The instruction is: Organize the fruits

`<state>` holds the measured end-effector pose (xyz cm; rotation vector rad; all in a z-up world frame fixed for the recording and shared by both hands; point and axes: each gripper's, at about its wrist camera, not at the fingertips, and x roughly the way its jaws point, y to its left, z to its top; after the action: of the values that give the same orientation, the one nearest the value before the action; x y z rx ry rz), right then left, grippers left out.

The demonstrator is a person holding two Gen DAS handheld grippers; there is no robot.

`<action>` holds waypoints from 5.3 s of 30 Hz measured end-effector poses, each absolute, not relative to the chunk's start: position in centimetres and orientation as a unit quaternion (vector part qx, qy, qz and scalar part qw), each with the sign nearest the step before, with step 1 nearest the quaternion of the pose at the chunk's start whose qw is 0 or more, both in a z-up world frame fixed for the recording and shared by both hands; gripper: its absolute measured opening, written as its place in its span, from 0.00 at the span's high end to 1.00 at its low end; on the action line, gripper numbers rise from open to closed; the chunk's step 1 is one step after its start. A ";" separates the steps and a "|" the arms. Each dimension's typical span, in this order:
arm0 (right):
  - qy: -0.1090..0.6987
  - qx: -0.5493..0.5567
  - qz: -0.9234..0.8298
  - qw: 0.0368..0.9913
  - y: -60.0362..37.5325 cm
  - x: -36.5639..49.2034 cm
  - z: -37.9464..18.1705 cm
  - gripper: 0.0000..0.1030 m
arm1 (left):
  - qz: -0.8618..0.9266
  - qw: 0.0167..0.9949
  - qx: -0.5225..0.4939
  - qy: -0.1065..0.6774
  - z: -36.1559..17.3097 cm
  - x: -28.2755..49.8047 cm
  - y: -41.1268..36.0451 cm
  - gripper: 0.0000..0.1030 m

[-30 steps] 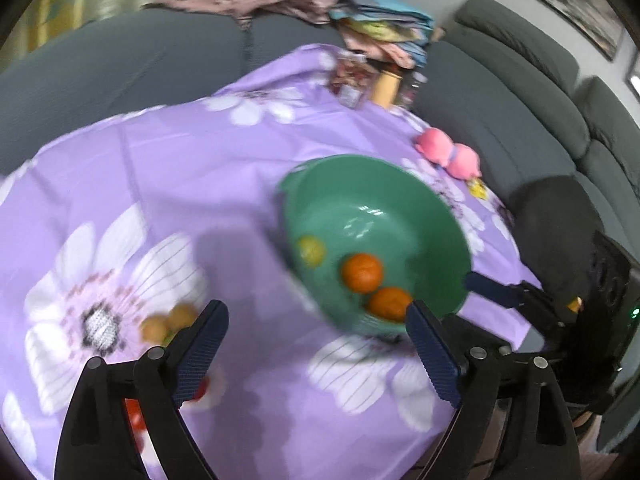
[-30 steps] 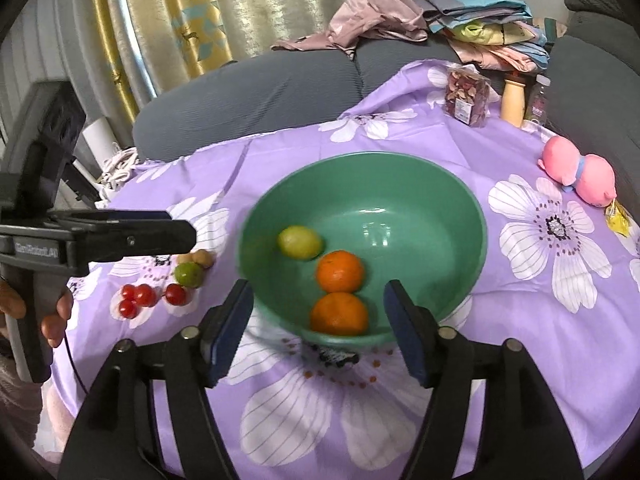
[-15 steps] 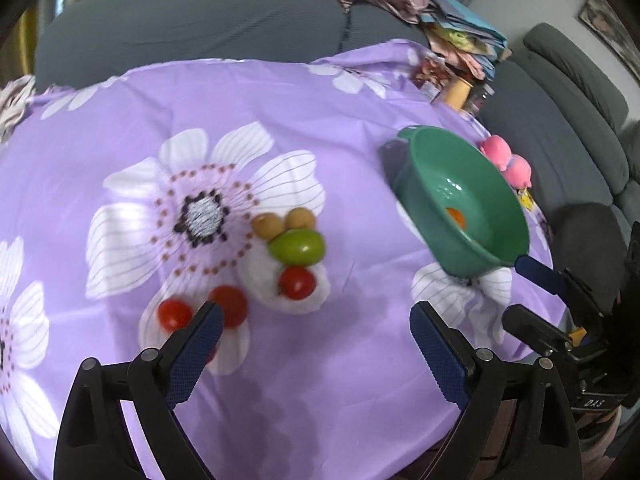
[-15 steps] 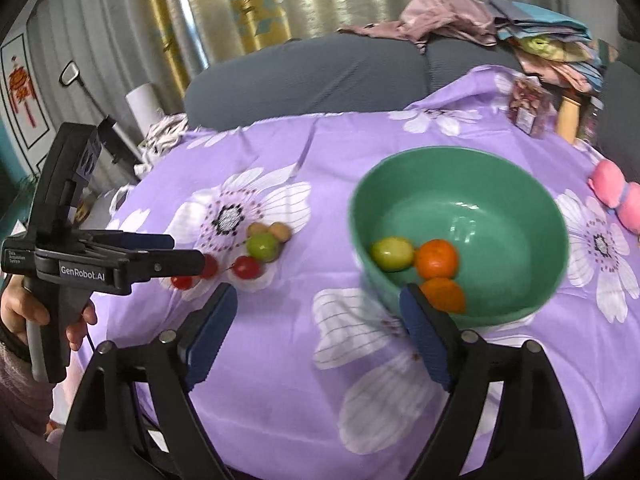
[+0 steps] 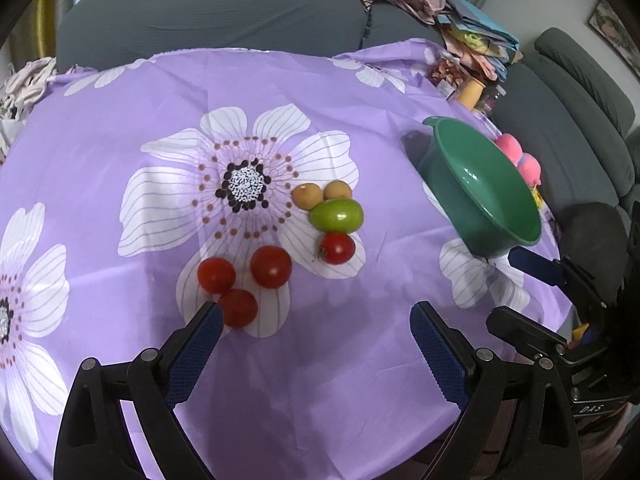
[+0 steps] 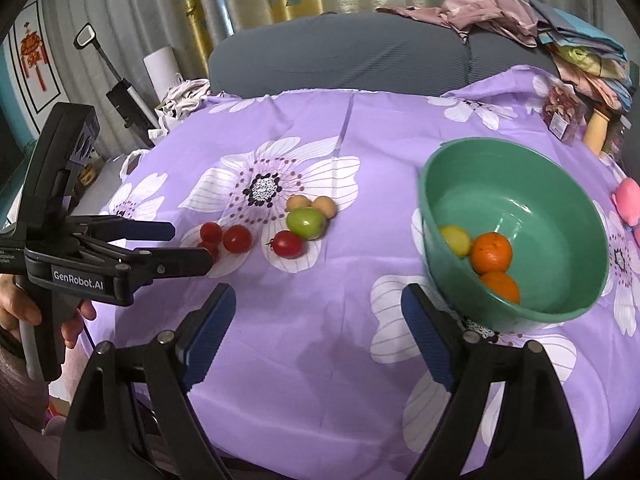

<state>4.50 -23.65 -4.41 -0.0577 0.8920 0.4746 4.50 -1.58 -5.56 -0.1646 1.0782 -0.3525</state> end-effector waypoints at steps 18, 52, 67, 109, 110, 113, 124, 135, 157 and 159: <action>0.451 -0.055 0.244 0.857 -19.6 5.2 -5.7 0.16 | -0.151 0.847 -0.095 0.500 -5.9 3.9 2.1 0.01; 0.483 -0.051 0.262 0.834 -17.9 7.4 -8.5 0.16 | -0.186 0.837 -0.081 0.507 -7.8 5.0 1.8 0.01; 0.514 -0.057 0.248 0.819 -16.9 11.2 -11.0 0.35 | -0.178 0.835 0.002 0.521 -9.7 6.2 -0.2 0.04; 0.490 -0.040 0.258 0.832 -19.3 10.4 -10.3 0.59 | -0.190 0.830 -0.054 0.521 -8.9 4.7 1.3 0.72; 0.494 -0.044 0.263 0.828 -18.9 10.6 -10.7 0.60 | -0.190 0.830 -0.056 0.522 -8.9 4.7 1.3 0.72; 0.507 -0.065 0.266 0.818 -17.7 10.7 -11.6 0.60 | -0.190 0.829 -0.055 0.523 -9.0 4.3 1.5 0.72; 0.490 -0.074 0.302 0.814 -19.2 8.6 -12.0 0.64 | -0.205 0.826 -0.058 0.521 -9.2 4.3 0.7 0.72; 0.491 -0.065 0.265 0.828 -19.3 8.7 -11.7 0.73 | -0.221 0.826 -0.052 0.516 -8.8 4.1 -0.1 0.72; 0.346 0.046 0.199 0.916 -31.0 7.9 -2.8 0.73 | -0.300 0.841 0.012 0.451 -0.7 9.5 -11.7 0.72; 0.340 0.056 0.182 0.921 -32.7 8.3 -2.6 0.73 | -0.314 0.838 0.017 0.446 -0.1 10.4 -13.6 0.72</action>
<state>8.33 -32.69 -2.65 0.1147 0.6978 0.3741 10.36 -13.58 -0.14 0.0364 0.9437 -0.6644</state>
